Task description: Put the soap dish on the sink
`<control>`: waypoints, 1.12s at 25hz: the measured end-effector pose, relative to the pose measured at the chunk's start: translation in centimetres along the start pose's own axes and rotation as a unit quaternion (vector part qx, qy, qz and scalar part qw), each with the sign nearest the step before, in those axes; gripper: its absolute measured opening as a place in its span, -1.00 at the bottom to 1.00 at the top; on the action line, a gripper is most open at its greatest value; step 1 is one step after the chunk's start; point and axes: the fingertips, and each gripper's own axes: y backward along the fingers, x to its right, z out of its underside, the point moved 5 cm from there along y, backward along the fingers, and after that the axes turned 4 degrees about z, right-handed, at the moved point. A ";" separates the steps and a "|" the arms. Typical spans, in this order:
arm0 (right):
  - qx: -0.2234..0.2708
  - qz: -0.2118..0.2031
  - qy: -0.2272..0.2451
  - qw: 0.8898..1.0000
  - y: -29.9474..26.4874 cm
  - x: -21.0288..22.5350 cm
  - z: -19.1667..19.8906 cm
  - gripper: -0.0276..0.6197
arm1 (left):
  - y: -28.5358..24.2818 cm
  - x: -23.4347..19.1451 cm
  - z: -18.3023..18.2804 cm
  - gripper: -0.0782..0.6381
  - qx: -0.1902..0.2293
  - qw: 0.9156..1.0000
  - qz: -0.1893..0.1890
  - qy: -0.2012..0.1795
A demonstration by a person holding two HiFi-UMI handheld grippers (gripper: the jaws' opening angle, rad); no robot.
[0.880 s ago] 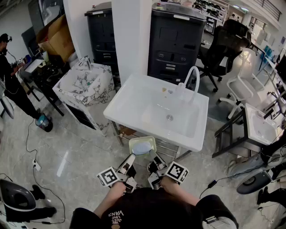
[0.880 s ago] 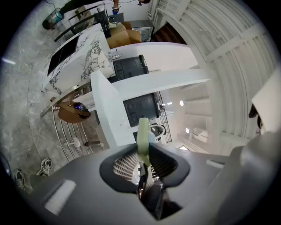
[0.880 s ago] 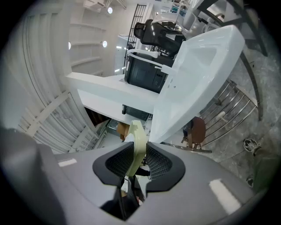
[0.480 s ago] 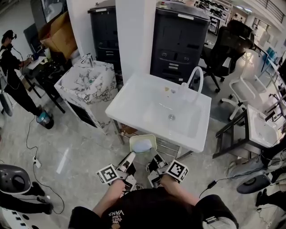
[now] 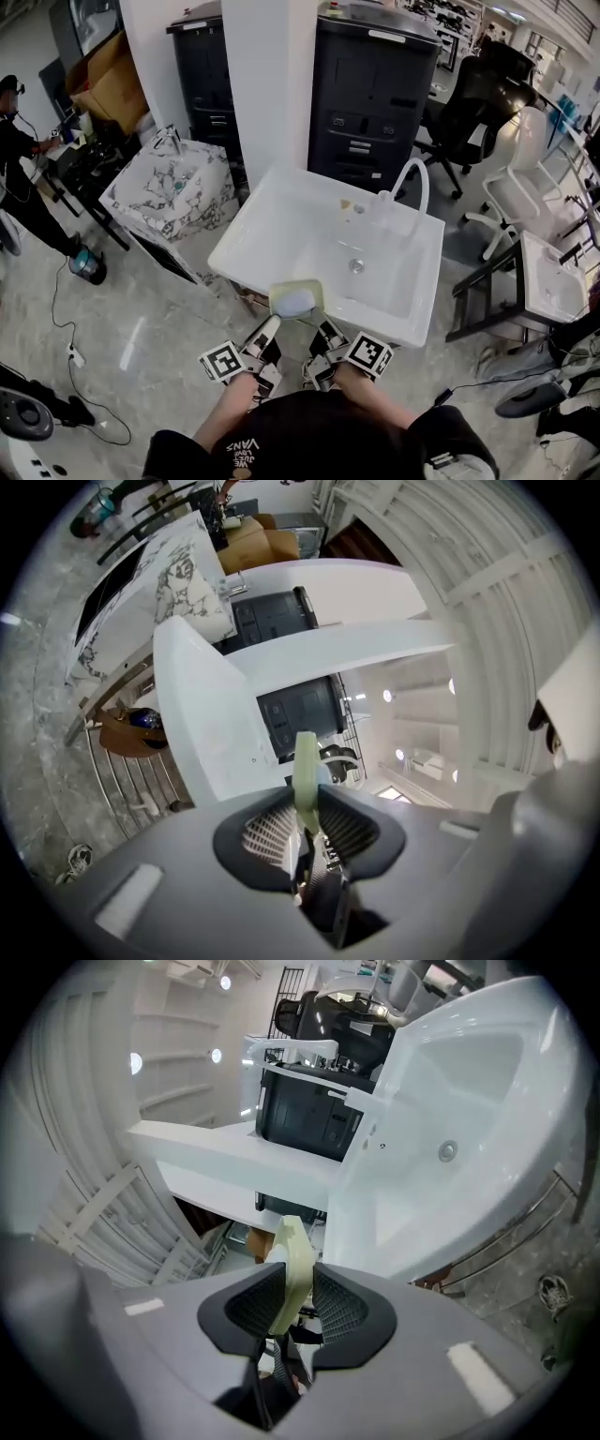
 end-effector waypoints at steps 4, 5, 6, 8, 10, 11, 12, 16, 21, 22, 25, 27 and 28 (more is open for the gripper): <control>-0.003 -0.005 -0.001 1.000 -2.8 0.6 -3.2 -0.64 | -3.9 -0.9 -1.8 -0.43 -0.007 1.000 0.002 -0.006; -0.006 -0.005 -0.001 1.000 -3.6 0.8 -3.9 -0.64 | -4.6 -1.3 -2.2 -0.43 -0.008 1.000 -0.005 -0.002; -0.008 -0.006 -0.002 1.000 -4.3 0.9 -4.6 -0.64 | -5.3 -1.6 -2.6 -0.43 -0.009 1.000 -0.013 0.001; -0.011 -0.008 -0.005 1.000 -5.6 1.1 -5.7 -0.64 | -6.5 -2.2 -3.5 -0.43 -0.009 1.000 -0.023 0.001; -0.012 -0.010 -0.007 1.000 -6.9 1.4 -6.7 -0.64 | -7.9 -2.6 -4.4 -0.43 -0.008 1.000 -0.019 -0.008; -0.014 -0.010 -0.009 1.000 -7.5 1.6 -7.2 -0.64 | -8.5 -2.8 -4.9 -0.43 -0.008 1.000 -0.015 -0.015; -0.015 -0.009 -0.012 1.000 -8.1 1.7 -7.5 -0.64 | -9.0 -3.0 -5.3 -0.43 -0.007 1.000 -0.016 -0.016; -0.010 -0.002 -0.022 1.000 -9.8 2.1 -8.3 -0.64 | -10.5 -3.8 -6.7 -0.43 -0.011 1.000 -0.022 -0.010; 0.008 0.007 -0.018 1.000 -12.3 2.3 -9.3 -0.64 | -12.4 -5.4 -8.7 -0.43 -0.025 1.000 -0.012 -0.002; 0.012 0.011 -0.017 1.000 -12.8 2.3 -9.5 -0.64 | -12.8 -5.8 -9.2 -0.43 -0.031 0.999 -0.013 -0.001; 0.032 0.019 -0.019 0.999 -14.2 2.3 -10.2 -0.64 | -14.3 -6.6 -10.8 -0.43 -0.054 0.998 -0.011 0.002; 0.049 0.025 -0.025 0.998 -15.1 2.4 -10.8 -0.64 | -15.5 -7.1 -11.8 -0.43 -0.072 0.997 -0.008 0.003; 0.057 0.028 -0.027 0.998 -15.5 2.5 -11.0 -0.64 | -16.1 -7.4 -12.3 -0.43 -0.080 0.997 -0.007 0.004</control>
